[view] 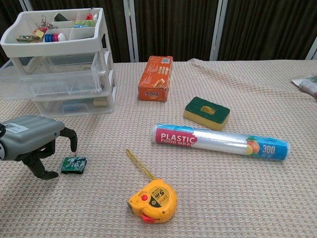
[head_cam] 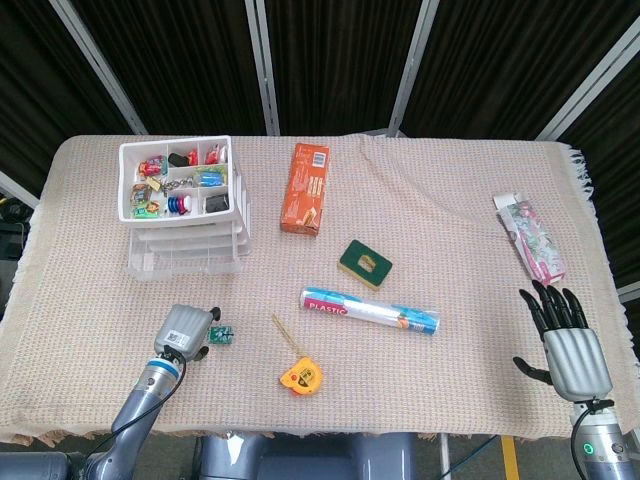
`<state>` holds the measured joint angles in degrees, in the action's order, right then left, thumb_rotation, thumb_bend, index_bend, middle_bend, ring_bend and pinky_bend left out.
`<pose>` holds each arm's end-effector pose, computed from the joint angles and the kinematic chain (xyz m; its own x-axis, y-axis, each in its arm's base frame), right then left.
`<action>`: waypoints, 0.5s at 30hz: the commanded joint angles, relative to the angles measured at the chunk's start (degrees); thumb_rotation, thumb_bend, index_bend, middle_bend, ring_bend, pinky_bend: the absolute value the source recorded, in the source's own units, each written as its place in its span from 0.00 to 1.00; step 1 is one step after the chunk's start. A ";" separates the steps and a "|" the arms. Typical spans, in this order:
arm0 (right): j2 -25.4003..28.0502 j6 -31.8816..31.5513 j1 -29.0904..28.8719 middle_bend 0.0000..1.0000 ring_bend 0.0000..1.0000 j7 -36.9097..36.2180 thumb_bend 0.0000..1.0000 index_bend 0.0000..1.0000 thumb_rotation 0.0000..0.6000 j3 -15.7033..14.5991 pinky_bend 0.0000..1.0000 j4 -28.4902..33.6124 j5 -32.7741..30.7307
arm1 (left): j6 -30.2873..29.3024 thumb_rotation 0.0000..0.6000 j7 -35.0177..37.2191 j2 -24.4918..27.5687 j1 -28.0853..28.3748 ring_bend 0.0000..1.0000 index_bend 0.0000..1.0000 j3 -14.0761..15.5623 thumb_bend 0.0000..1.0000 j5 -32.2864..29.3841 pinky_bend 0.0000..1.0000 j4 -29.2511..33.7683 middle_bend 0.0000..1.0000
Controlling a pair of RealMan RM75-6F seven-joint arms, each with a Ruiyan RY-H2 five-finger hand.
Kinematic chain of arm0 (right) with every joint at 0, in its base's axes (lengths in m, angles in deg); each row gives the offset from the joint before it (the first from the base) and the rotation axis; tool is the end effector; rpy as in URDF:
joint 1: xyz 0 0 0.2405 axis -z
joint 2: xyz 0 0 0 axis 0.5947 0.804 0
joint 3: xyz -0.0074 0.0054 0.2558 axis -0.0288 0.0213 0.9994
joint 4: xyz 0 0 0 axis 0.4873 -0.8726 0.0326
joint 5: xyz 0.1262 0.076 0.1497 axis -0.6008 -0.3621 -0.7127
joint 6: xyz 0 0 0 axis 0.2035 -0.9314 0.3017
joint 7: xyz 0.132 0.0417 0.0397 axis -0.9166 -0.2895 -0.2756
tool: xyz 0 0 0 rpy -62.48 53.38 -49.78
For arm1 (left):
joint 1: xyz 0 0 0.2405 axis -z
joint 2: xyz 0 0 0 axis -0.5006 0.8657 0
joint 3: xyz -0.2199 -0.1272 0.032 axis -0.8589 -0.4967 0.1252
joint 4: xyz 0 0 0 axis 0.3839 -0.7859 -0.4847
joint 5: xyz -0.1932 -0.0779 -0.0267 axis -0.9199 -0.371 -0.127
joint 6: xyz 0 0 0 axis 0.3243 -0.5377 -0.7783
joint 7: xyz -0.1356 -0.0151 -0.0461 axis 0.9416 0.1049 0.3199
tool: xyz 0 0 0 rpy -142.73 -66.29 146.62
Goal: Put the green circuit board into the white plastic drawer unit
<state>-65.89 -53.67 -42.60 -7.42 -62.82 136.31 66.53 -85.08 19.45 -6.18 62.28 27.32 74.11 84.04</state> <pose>-0.2976 -0.1873 0.1370 0.4814 0.0172 0.8763 -0.8724 -0.0873 0.4810 -0.1867 0.2508 -0.0296 0.6433 0.3730 0.6686 0.7652 -0.2860 -0.5768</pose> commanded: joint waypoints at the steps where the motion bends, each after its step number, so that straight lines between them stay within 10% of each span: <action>1: 0.00 -0.01 0.00 0.00 0.00 -0.04 0.02 0.09 1.00 -0.01 0.00 0.00 0.03 | 0.22 1.00 0.19 -0.67 0.32 0.93 0.35 -0.26 0.26 -0.75 0.78 -0.27 1.00; 15: 0.08 0.05 -0.04 0.00 0.00 0.05 0.02 0.09 1.00 -0.09 0.00 -0.02 0.15 | 0.54 1.00 1.17 -2.67 1.72 0.93 0.40 -1.09 0.38 -3.14 0.78 -1.33 1.00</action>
<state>-65.81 -53.62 -42.64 -7.37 -62.91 136.29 66.68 -84.53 20.59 -8.82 63.97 26.20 70.97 82.73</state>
